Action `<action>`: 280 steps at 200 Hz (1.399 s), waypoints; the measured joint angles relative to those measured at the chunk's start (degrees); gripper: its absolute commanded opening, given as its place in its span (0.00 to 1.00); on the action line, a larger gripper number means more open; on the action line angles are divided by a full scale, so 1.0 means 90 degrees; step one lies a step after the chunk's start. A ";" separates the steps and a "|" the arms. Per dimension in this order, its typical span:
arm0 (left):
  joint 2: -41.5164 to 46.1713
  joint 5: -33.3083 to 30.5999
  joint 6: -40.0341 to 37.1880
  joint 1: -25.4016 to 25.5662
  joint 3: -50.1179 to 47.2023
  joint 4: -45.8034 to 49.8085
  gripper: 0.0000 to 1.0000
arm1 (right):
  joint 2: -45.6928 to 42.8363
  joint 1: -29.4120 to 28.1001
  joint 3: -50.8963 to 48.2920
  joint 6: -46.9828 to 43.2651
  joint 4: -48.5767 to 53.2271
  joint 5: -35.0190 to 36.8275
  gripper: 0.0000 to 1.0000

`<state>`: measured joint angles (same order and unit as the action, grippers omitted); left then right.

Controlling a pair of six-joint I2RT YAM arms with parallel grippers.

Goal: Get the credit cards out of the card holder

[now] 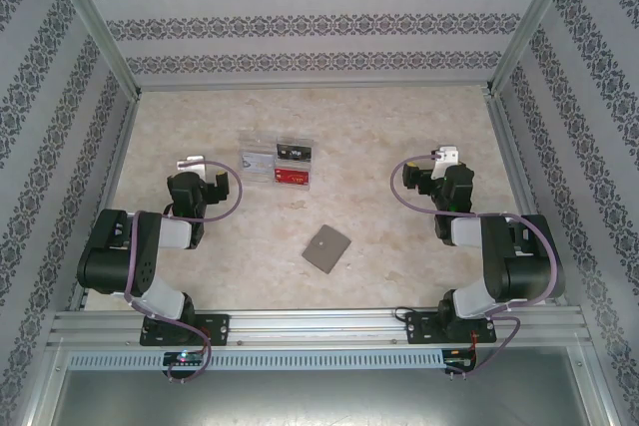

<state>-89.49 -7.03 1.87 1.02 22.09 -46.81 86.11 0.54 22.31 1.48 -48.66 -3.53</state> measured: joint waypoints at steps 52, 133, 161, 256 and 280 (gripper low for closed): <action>0.0000 0.0002 0.0000 0.0000 0.0000 0.0002 0.99 | 0.0000 0.0000 0.0000 0.0000 0.0000 0.0000 0.98; 0.0000 0.0104 0.0002 0.0000 0.0000 0.0002 0.99 | 0.0000 0.0000 0.0000 0.0002 0.0000 0.0000 0.98; 0.0000 0.0119 0.0000 0.0000 0.0000 0.0002 0.99 | 0.0000 0.0000 0.0000 0.0002 0.0000 0.0000 0.98; 0.1746 -0.0678 0.0933 -0.0002 0.3495 0.4872 0.99 | -0.2016 0.0012 0.0398 0.0729 0.1921 0.0685 0.98; 0.1843 -0.0731 0.1591 -0.0002 0.4857 0.6467 1.00 | -0.2837 0.0073 0.0884 0.1593 0.2625 0.0777 0.98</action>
<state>-72.90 -13.61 16.19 0.99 65.80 11.40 60.58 1.19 30.26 15.81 -25.04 3.46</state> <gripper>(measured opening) 0.993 0.982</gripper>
